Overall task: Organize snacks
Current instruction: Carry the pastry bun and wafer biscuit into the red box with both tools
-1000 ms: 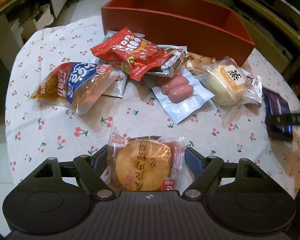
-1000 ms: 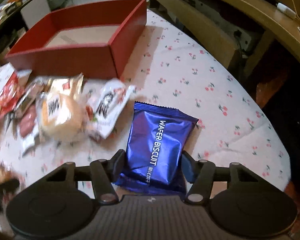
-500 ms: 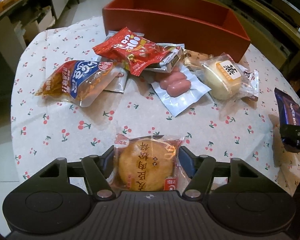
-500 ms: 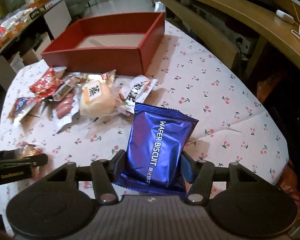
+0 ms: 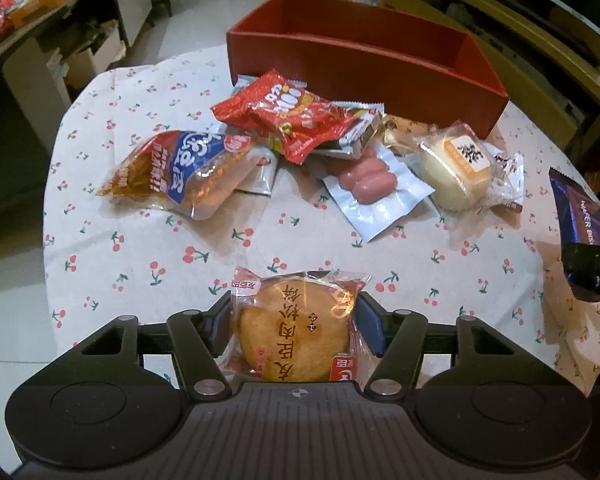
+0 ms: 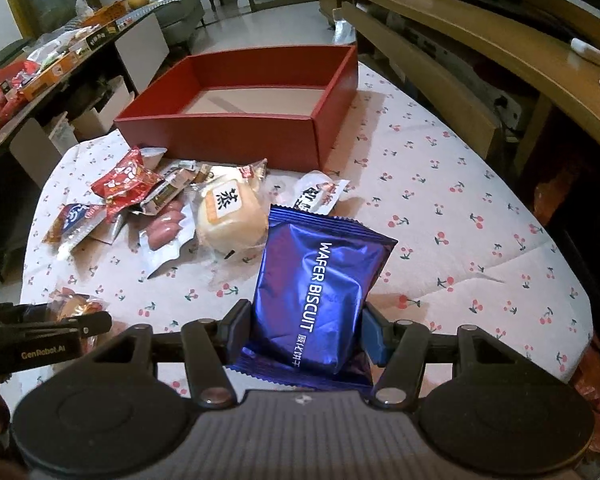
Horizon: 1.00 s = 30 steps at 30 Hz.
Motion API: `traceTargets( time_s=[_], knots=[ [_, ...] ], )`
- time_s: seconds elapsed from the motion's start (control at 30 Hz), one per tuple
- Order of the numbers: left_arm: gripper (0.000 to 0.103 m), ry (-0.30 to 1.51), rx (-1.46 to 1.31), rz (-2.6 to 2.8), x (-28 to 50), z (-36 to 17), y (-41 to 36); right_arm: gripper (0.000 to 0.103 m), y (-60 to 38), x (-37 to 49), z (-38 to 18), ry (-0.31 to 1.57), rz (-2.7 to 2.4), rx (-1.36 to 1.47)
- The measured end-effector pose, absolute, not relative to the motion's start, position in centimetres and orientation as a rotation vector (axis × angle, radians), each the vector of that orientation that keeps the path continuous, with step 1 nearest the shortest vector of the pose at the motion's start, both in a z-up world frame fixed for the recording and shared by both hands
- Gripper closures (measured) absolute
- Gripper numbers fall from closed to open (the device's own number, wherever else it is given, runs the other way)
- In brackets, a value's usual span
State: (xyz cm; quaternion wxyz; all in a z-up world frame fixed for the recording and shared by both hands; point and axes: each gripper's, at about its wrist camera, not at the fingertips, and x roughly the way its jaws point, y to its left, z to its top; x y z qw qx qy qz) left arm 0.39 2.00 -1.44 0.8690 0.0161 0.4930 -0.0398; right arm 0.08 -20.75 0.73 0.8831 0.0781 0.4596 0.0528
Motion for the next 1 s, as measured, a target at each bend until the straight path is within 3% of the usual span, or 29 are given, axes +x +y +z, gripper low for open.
traceTargets(
  time_s=[0.33,0.7,1.0],
  knots=[
    [0.035,0.931,0.068,-0.131,3.4,2.5,0.7,0.033,-19.4,3.8,3.6,0.878,0.13,0.168],
    [0.034,0.762,0.165,-0.137,14.8,7.5,-1.6,0.033,-18.6,14.7,6.0,0.81,0.126,0.138],
    [0.034,0.771,0.186,-0.132,21.6,4.6,-3.0,0.033,-18.4,21.2,3.1,0.856,0.144,0.121]
  ],
)
